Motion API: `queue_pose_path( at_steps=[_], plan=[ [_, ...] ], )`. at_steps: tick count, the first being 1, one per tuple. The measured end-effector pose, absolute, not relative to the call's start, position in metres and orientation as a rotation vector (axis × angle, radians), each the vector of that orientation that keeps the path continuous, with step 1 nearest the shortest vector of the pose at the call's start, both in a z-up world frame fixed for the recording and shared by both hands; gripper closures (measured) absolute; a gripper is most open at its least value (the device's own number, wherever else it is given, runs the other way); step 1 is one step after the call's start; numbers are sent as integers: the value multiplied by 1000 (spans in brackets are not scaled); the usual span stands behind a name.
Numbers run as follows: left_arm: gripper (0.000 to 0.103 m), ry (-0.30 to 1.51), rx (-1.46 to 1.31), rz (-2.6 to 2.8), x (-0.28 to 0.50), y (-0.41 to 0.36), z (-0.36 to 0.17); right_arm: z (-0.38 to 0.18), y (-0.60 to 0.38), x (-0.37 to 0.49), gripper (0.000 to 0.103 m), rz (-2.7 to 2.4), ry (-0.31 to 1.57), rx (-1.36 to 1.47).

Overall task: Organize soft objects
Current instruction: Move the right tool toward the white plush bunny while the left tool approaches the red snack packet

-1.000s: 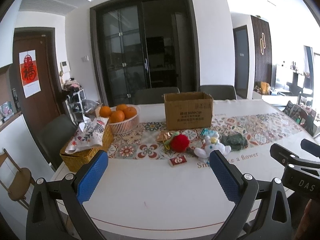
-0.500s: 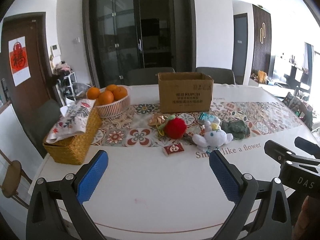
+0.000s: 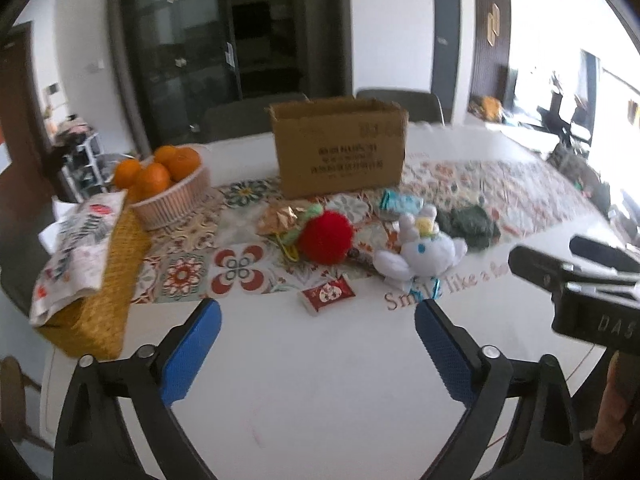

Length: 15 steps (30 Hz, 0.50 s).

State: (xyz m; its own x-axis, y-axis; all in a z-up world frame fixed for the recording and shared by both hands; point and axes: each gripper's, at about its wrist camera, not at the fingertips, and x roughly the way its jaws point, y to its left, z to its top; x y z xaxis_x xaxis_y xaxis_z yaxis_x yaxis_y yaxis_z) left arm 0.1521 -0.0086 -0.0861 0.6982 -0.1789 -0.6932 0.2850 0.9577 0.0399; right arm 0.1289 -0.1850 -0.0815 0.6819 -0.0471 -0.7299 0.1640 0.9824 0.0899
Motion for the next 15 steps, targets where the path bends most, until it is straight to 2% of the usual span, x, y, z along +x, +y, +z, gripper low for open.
queue_pose_path(
  at_steps=[5,15],
  plan=[
    [8,824,189,-345,183,-8,-110,-100,-178,160,3,-121,860,162],
    [19,961,364,-528,239,-32,-145,-131,-179,213,5,-124,963,172]
  ],
)
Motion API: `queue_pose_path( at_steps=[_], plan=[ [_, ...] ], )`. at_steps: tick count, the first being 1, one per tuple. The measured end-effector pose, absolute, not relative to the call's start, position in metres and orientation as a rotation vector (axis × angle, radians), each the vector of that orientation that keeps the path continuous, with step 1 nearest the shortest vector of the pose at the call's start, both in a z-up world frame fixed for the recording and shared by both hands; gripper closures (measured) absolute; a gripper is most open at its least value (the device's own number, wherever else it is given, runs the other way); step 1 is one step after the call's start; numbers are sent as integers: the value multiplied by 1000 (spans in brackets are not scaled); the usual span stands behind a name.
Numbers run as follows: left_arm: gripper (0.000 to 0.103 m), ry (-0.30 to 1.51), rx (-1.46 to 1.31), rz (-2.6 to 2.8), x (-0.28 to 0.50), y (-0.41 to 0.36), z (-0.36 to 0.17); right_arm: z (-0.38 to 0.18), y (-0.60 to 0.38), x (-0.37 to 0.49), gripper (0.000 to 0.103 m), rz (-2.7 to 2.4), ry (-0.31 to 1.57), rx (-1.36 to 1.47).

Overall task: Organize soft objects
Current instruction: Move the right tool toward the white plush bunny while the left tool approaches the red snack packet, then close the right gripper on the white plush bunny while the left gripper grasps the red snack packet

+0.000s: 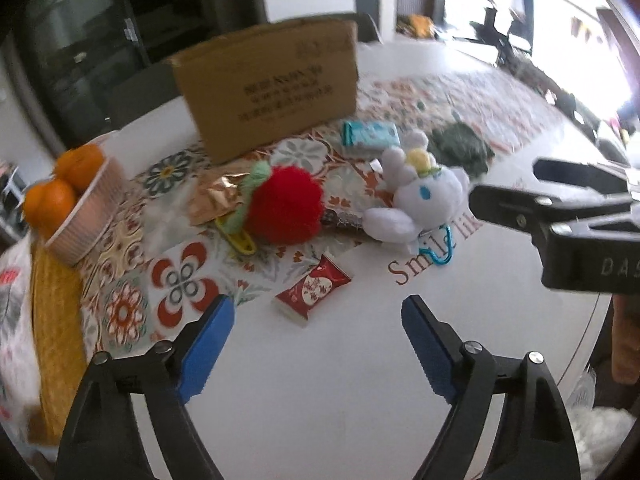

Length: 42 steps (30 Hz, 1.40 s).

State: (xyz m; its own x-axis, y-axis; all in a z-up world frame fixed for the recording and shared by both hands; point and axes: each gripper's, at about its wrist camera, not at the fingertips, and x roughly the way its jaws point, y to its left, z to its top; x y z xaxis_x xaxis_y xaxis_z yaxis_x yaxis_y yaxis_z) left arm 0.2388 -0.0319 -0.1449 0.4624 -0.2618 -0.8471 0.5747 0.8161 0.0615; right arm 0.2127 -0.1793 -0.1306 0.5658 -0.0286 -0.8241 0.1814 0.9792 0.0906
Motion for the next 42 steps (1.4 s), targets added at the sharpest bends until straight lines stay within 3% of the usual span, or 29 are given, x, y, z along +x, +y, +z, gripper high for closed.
queue_pose_path(
  at_steps=[7,22,30,33,42],
  plan=[
    [28,1035,534,-607,274,-53,-163,-153,-188,252,13,-93,1035,182],
    [48,1290,636,-722,320,-72,-214,-188,-193,309,18,-43,1161,112],
    [67,1318,565,-688,336,-69,-228,-208,-196,324,21,-4,1206,128],
    [74,1317,503,-656,341,-63,-230,-211,-194,328,27,4,1216,102],
    [75,1293,216,-546,331,-32,-227,-209,-201,326,36,36,1205,143]
  ],
)
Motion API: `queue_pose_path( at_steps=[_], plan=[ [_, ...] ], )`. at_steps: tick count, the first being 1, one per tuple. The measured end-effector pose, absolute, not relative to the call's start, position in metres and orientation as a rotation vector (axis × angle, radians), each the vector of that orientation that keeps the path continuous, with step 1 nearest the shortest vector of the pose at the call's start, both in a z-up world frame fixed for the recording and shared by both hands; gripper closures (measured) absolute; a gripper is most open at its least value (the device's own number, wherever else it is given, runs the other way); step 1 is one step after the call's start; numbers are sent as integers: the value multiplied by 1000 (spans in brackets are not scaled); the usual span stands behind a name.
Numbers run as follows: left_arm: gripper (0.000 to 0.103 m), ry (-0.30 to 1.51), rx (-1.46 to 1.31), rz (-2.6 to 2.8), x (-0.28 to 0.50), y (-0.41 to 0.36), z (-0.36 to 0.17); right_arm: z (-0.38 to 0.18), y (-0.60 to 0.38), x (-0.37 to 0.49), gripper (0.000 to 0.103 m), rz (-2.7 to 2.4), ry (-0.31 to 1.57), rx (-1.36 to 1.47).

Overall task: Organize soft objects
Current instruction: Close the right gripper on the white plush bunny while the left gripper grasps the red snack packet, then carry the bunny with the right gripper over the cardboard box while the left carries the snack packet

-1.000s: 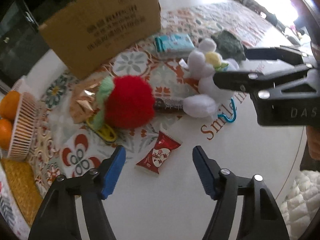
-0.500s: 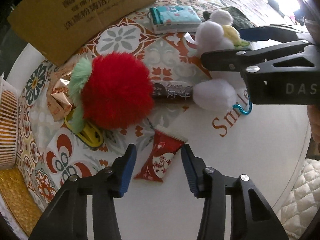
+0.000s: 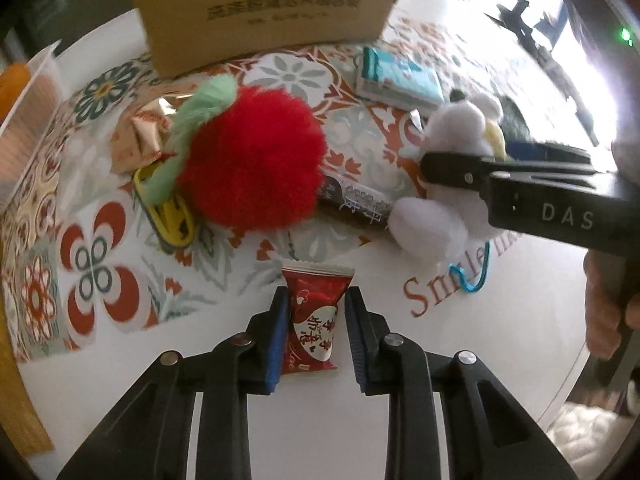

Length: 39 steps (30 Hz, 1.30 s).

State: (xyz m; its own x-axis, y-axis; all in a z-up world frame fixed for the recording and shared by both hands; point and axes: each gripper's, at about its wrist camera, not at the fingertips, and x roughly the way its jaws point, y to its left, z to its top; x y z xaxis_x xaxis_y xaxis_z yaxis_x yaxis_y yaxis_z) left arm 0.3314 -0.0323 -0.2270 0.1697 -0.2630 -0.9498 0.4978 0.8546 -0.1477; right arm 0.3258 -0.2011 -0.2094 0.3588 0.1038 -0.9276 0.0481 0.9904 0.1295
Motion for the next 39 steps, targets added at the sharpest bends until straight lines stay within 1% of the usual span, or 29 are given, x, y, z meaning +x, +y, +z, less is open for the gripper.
queue_pose_path(
  at_steps=[8,12,24,39],
  plan=[
    [76,1208,57,-432,313,-7,-202,-201,-205,312,39,72,1200,192],
    [76,1146,13,-391,294,-17,-178,-190,-206,303,39,79,1174,191],
    [76,980,2,-360,292,-22,-119,-130,-209,284,39,76,1020,160],
    [76,750,1,-380,300,-22,-35,-52,-206,286,39,105,815,162]
  ],
)
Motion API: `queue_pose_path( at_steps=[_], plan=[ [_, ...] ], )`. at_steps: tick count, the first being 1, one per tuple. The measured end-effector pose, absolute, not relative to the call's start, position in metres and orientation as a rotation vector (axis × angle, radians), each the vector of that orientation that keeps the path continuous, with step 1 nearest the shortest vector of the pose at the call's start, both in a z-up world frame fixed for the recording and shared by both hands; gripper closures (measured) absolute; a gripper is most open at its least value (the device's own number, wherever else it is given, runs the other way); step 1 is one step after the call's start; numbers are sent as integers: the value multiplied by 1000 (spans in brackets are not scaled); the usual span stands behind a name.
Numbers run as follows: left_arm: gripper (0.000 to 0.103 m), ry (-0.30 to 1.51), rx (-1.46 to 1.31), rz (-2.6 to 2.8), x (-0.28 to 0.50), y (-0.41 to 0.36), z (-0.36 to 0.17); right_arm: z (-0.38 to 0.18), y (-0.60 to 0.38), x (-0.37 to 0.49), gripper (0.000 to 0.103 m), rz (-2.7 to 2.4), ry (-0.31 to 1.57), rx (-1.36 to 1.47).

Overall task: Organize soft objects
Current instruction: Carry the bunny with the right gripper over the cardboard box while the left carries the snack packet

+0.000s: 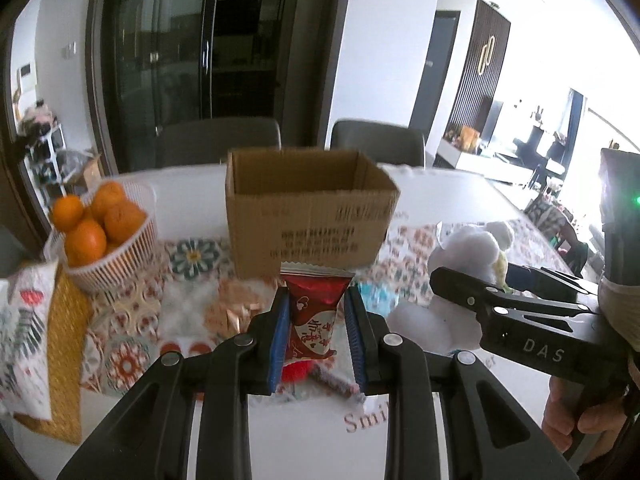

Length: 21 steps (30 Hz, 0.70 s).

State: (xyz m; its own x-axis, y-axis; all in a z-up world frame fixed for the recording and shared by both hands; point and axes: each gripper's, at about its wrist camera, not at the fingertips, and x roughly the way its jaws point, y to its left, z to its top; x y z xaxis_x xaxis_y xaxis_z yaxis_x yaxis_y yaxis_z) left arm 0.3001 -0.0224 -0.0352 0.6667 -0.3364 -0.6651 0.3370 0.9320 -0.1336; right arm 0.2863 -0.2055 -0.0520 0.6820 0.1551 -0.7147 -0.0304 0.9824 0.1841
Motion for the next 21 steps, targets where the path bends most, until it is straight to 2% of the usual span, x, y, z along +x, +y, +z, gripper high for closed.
queue_pose_path(
  at_steps=[21],
  plan=[
    [75,602,10,-401,363,-27,26,15,-214,345,39,130,633,198]
  ],
)
